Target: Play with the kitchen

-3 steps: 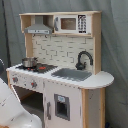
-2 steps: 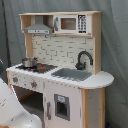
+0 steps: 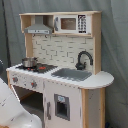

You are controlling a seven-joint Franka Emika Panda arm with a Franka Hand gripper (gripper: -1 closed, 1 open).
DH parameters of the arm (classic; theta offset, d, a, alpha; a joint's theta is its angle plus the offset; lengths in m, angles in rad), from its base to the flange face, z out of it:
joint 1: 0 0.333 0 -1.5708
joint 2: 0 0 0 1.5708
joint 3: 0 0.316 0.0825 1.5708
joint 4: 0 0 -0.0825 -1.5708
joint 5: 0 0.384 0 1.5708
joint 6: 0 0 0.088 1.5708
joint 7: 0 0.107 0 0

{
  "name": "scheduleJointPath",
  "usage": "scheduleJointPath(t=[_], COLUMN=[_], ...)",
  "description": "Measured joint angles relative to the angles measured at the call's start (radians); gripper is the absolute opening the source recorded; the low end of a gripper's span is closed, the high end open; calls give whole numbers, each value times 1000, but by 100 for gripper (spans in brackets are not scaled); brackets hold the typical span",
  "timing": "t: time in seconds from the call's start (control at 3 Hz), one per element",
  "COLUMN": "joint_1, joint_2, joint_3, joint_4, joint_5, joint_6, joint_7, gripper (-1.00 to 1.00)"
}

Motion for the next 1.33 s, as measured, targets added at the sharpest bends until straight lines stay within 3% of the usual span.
scheduleJointPath(t=[0.67, 1.33], joint_1=[24, 45], joint_2=[0, -1], joint_3=[3, 5], joint_4=[129, 201], joint_5=[-4, -46], joint_6=[-94, -152], joint_7=[-163, -348], gripper=[100, 100])
